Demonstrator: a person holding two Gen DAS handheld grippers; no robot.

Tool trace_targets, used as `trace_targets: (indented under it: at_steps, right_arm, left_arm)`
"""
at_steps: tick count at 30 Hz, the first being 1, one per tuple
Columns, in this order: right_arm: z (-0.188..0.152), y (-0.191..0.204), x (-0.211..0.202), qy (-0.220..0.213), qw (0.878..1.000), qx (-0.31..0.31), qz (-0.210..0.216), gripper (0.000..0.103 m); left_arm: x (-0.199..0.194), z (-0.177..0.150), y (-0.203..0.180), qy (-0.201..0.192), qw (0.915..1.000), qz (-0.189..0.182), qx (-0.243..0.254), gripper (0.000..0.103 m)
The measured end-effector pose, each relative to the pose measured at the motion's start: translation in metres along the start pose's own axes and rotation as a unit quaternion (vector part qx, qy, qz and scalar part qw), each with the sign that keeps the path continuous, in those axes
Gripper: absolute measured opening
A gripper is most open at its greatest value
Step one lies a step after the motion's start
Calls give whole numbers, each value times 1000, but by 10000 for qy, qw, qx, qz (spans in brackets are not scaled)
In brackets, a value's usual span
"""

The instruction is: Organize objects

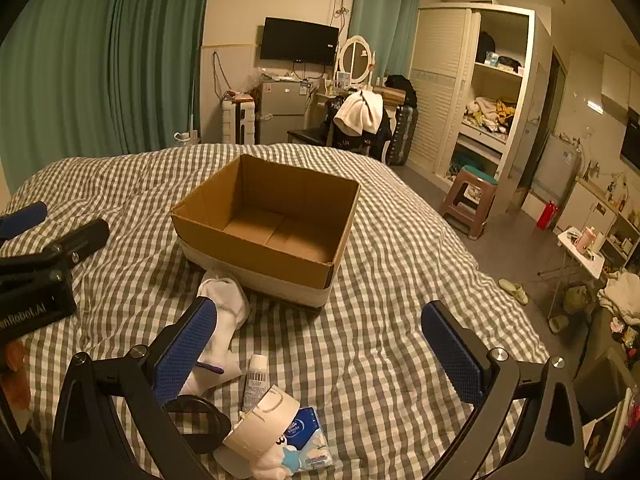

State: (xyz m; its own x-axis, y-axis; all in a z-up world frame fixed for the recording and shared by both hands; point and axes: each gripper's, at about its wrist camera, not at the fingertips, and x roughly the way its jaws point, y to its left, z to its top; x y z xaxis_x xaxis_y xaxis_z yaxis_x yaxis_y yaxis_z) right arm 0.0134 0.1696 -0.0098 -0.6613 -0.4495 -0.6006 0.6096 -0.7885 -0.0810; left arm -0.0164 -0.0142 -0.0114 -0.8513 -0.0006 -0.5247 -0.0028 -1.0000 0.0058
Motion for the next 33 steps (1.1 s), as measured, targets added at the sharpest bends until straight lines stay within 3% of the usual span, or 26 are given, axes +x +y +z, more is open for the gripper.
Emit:
trace_targets:
  at_steps: [19,23,24,33]
  right_arm:
    - [-4,4,12,107,9993,-214,282,103]
    - [-4,4,9,70,9985,-332,432,103]
    - [-4,3,7,2,9927,-717,968,103]
    - [-1,0,2,-50,9911,-783,1074,103]
  left_arm:
    - [-1,-5,0,47,9999,-8,143,103]
    - [-1,-4,3,85,9999,14,70,103]
    - [-1,-4,3,102,9999,9,59,103]
    - [-1,-3,0,155,9998,20,122,103]
